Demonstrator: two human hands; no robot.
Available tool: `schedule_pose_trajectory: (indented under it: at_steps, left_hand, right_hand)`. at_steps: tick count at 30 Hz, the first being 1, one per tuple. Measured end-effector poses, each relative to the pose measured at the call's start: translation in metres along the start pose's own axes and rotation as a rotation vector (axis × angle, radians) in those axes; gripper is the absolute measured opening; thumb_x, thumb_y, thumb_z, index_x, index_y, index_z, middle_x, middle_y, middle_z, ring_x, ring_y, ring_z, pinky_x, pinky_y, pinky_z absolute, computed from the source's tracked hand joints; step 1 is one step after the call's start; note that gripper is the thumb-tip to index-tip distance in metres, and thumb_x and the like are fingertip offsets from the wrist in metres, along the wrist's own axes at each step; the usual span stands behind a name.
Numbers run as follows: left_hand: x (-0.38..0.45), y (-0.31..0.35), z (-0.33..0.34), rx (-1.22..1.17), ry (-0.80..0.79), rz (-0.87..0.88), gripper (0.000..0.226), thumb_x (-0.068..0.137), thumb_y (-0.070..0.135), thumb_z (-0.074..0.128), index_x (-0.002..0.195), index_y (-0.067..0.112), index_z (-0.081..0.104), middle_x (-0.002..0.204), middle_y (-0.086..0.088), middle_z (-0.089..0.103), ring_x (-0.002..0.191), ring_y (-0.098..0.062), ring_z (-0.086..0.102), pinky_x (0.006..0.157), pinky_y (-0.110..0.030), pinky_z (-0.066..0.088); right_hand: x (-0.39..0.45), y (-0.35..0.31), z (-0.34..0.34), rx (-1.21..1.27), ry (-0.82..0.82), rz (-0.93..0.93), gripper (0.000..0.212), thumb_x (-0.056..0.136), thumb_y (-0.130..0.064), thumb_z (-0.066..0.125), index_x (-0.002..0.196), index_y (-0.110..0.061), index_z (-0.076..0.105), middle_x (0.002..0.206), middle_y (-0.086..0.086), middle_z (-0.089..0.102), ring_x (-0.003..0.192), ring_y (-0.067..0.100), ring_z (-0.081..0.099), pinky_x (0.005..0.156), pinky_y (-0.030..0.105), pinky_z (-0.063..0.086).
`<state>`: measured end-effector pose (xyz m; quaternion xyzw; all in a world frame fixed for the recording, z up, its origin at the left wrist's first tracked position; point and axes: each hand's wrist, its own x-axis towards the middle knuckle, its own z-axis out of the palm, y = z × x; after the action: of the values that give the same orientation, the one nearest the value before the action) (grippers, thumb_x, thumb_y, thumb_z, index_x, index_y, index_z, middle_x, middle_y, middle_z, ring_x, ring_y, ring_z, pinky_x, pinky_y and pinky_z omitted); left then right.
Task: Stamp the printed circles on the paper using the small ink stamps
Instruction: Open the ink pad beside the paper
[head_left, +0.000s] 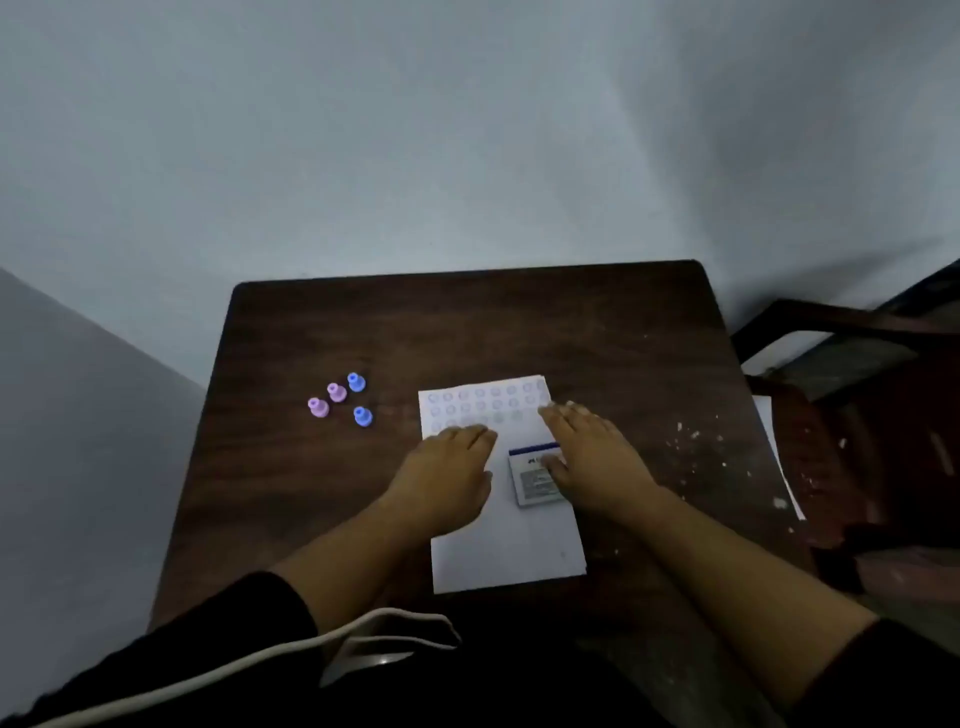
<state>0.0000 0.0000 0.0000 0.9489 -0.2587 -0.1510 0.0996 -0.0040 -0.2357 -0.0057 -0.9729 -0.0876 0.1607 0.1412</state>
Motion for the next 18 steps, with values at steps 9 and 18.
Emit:
schedule_pose_trajectory:
  at_steps: [9,18]
  left_hand:
    - [0.005,0.018,0.071,-0.192,-0.179,-0.053,0.075,0.099,0.036,0.057,0.162,0.014,0.021,0.167,-0.007,0.026,0.149,-0.025,0.033,0.12,-0.04,0.033]
    - [0.023,0.031,0.087,-0.269,-0.07,-0.154,0.095,0.09,0.037,0.074,0.163,0.015,0.016,0.166,-0.005,0.026,0.144,-0.025,0.037,0.118,-0.037,0.034]
  right_hand:
    - [0.003,0.016,0.04,-0.132,-0.235,-0.093,0.078,0.085,-0.021,0.07,0.154,-0.032,0.034,0.166,0.0,0.027,0.154,0.024,0.021,0.121,0.049,0.023]
    - [0.01,0.029,0.039,-0.152,-0.241,-0.162,0.083,0.081,-0.018,0.077,0.152,-0.03,0.036,0.162,0.001,0.031,0.15,0.024,0.025,0.116,0.05,0.037]
